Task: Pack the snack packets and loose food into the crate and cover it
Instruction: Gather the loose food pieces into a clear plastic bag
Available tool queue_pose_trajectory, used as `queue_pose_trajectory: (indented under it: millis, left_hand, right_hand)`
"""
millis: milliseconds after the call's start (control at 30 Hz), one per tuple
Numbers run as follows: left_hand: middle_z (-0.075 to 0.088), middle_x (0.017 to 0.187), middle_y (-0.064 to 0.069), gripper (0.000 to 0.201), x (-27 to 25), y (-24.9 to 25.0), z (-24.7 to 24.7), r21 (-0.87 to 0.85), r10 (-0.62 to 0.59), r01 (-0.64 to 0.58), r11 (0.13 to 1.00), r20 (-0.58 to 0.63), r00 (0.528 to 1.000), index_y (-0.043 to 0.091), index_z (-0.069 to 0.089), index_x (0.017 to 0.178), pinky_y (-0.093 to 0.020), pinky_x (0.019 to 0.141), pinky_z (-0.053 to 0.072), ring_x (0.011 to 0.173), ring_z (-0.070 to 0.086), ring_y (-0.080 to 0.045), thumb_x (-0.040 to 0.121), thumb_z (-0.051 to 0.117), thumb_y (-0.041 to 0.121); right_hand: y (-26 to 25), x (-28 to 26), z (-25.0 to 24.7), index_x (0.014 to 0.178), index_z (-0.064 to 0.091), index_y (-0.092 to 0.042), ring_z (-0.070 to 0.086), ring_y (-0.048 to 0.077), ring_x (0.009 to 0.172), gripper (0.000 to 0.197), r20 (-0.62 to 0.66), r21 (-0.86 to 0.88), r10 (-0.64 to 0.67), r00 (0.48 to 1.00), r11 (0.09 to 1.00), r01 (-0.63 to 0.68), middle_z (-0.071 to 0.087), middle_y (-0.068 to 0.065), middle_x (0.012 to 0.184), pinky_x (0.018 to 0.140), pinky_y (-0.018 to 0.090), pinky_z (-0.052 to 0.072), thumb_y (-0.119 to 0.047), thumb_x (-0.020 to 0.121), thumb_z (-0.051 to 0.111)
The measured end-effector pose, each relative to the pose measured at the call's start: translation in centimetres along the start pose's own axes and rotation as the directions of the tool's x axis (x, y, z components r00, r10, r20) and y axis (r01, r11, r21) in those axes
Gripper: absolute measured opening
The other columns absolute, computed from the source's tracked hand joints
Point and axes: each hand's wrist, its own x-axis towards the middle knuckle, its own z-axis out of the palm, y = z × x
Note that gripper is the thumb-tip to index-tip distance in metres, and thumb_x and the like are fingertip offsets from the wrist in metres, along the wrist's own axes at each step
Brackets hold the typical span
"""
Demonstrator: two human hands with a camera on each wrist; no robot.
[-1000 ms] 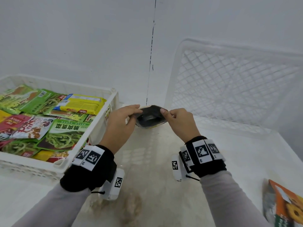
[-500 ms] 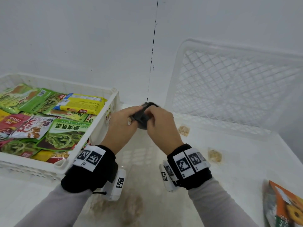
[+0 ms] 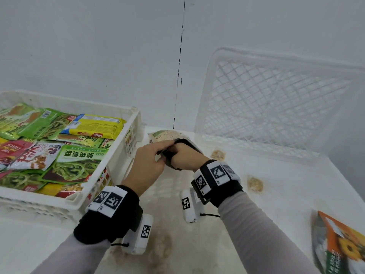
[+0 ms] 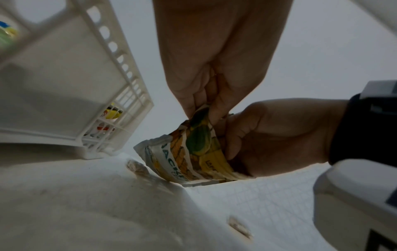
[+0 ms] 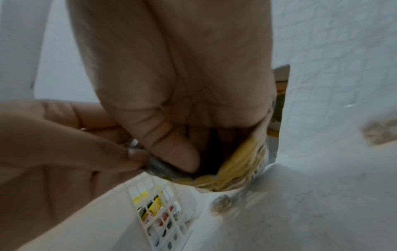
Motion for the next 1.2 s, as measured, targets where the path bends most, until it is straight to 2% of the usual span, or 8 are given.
queue_pose_trajectory:
  millis: [167, 267, 467, 667, 833, 933, 1067, 1200]
  left_hand:
    - [0.066, 0.117, -0.008, 0.050, -0.6, -0.3, 0.0, 0.095, -0.022, 0.022, 0.995, -0.004, 1.000, 0.006, 0.066, 0.115, -0.015, 0.095, 0.038, 0.111, 0.060, -0.019, 0.073, 0.054, -0.019]
    - [0.067, 0.115, -0.009, 0.048, -0.9, -0.5, -0.4, 0.162, -0.033, 0.030, 0.986, 0.020, 0.999, 0.005, 0.067, 0.113, -0.014, 0.093, 0.037, 0.110, 0.060, -0.021, 0.071, 0.056, -0.017]
    - [0.066, 0.115, -0.011, 0.038, -2.0, -0.9, -0.9, 0.201, -0.070, 0.069, 0.977, -0.005, 0.998, 0.003, 0.071, 0.104, -0.008, 0.091, 0.032, 0.112, 0.059, -0.023, 0.074, 0.056, -0.015]
    - [0.064, 0.120, -0.001, 0.034, -4.1, 1.3, -1.7, 0.116, -0.153, 0.141, 0.983, 0.106, 0.982, 0.013, 0.070, 0.107, -0.022, 0.102, 0.038, 0.117, 0.056, -0.014, 0.076, 0.068, -0.002]
    - [0.072, 0.094, 0.005, 0.015, -6.4, 4.4, -0.9, 0.045, -0.067, 0.059, 0.997, 0.186, 0.980, 0.015, 0.074, 0.095, -0.009, 0.083, 0.044, 0.093, 0.064, -0.008, 0.082, 0.069, 0.014]
    - [0.072, 0.079, -0.014, 0.005, -6.7, 5.1, -0.3, -0.237, -0.223, 0.265, 0.935, 0.187, 0.957, 0.004, 0.071, 0.084, -0.025, 0.071, 0.057, 0.075, 0.067, -0.019, 0.080, 0.069, 0.007]
    - [0.071, 0.069, -0.014, 0.010, -7.0, 5.6, 0.2, -0.497, -0.388, 0.474, 0.727, 0.272, 0.881, -0.008, 0.064, 0.084, -0.022, 0.060, 0.057, 0.065, 0.069, -0.017, 0.075, 0.067, -0.007]
    - [0.070, 0.065, -0.012, 0.009, -7.0, 6.2, 0.8, -0.531, -0.411, 0.493, 0.689, 0.275, 0.869, -0.007, 0.063, 0.083, -0.021, 0.059, 0.057, 0.059, 0.068, -0.014, 0.075, 0.067, -0.007]
  right_hand:
    - [0.4, -2.3, 1.2, 0.075, 0.074, -0.004, 0.066, 0.026, 0.077, 0.011, -0.345, 0.270, 0.060, 0.937, 0.962, 0.038, 0.071, 0.011, 0.073, 0.077, 0.040, 0.054, -0.013, 0.077, 0.068]
    - [0.8, -4.7, 1.5, 0.077, 0.075, -0.017, 0.069, 0.012, 0.078, 0.006, -0.485, 0.434, 0.159, 0.860, 0.898, 0.079, 0.073, 0.000, 0.077, 0.080, 0.033, 0.056, -0.017, 0.071, 0.076]
    - [2.9, -9.7, 1.1, 0.086, 0.066, -0.004, 0.061, 0.019, 0.071, 0.009, -0.439, 0.814, 0.265, 0.858, 0.521, 0.256, 0.065, 0.006, 0.072, 0.081, 0.037, 0.057, 0.004, 0.082, 0.065]
    - [4.1, -13.3, 0.8, 0.091, 0.069, -0.003, 0.064, 0.015, 0.066, 0.016, -0.363, 0.926, 0.260, 0.895, 0.206, 0.315, 0.064, 0.006, 0.066, 0.074, 0.033, 0.057, 0.002, 0.088, 0.054]
    - [5.0, -14.9, 0.3, 0.096, 0.066, -0.001, 0.064, 0.014, 0.065, 0.020, -0.346, 0.932, 0.285, 0.894, -0.005, 0.362, 0.064, 0.007, 0.068, 0.071, 0.029, 0.057, -0.008, 0.078, 0.060]
    - [6.0, -15.5, -0.1, 0.089, 0.066, -0.003, 0.064, 0.012, 0.062, 0.010, -0.381, 0.919, 0.413, 0.827, 0.069, 0.389, 0.065, 0.004, 0.066, 0.067, 0.027, 0.057, -0.008, 0.083, 0.060]
    - [7.1, -16.2, -0.2, 0.086, 0.063, -0.003, 0.066, 0.013, 0.063, 0.008, -0.483, 0.875, 0.563, 0.671, 0.271, 0.402, 0.067, 0.003, 0.068, 0.064, 0.025, 0.057, -0.011, 0.087, 0.064]
    - [7.3, -16.4, -0.2, 0.112, 0.053, -0.009, 0.071, 0.021, 0.084, 0.029, -0.516, 0.855, 0.545, 0.660, 0.364, 0.369, 0.070, 0.012, 0.092, 0.075, 0.030, 0.058, -0.011, 0.086, 0.066]
